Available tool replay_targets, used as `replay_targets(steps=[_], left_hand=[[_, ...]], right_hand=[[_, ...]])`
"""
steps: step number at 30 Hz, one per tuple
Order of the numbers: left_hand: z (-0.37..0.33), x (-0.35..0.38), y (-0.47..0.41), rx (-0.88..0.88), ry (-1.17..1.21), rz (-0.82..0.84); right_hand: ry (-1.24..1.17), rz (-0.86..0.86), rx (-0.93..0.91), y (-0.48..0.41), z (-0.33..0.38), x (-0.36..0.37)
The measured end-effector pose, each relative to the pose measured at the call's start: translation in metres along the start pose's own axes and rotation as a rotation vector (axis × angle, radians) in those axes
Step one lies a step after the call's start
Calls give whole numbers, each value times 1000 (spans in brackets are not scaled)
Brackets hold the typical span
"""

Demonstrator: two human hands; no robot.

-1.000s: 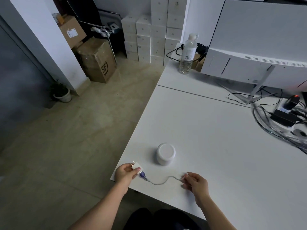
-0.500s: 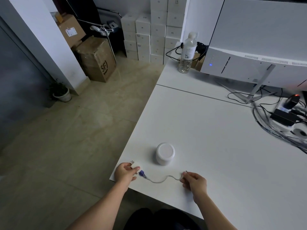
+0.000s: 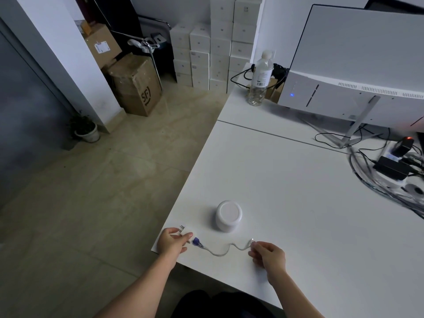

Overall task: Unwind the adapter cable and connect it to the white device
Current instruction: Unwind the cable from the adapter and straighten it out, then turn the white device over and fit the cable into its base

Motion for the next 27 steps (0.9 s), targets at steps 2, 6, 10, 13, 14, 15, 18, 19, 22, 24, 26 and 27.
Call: replay_targets(steps=[2, 6, 10, 13, 14, 15, 18, 19, 22, 24, 26, 27], left_hand=[[0, -1, 0, -5, -3, -7], [-13, -3, 5, 132, -119, -136], [-41, 15, 11, 283, -185, -90], [-55, 39, 17, 285, -182, 69], [-59, 47, 20, 281, -166, 119], [-62, 54, 23, 277, -158, 170], [-70, 72, 30, 261, -221, 298], [-70, 76, 32, 250, -253, 324], [-68, 84, 36, 205, -295, 380], [-67, 85, 38, 186, -300, 393], [-65, 85, 36, 171, -292, 386], [-64, 84, 35, 166, -286, 384]], right_hand=[[-5, 14, 1, 3, 2, 0], [-44, 6, -20, 8, 15, 1], [-3, 73, -79, 10, 38, 13], [30, 163, -96, 12, 54, 31], [45, 192, -97, 13, 58, 37], [62, 222, -97, 14, 61, 42], [92, 289, -64, 18, 66, 52], [100, 302, -48, 19, 66, 55], [89, 334, -16, 22, 66, 61], [71, 339, -8, 23, 67, 62], [52, 341, -6, 23, 67, 62], [44, 341, -5, 23, 67, 62]])
Point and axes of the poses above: each hand's wrist, its own y-axis away from the middle knuckle, its own x-axis out of the palm, z = x × y, the point moved 2 cm from there along -y, towards the middle knuckle, and after that the axes turned 2 degrees about z, right-handed, at the moved point
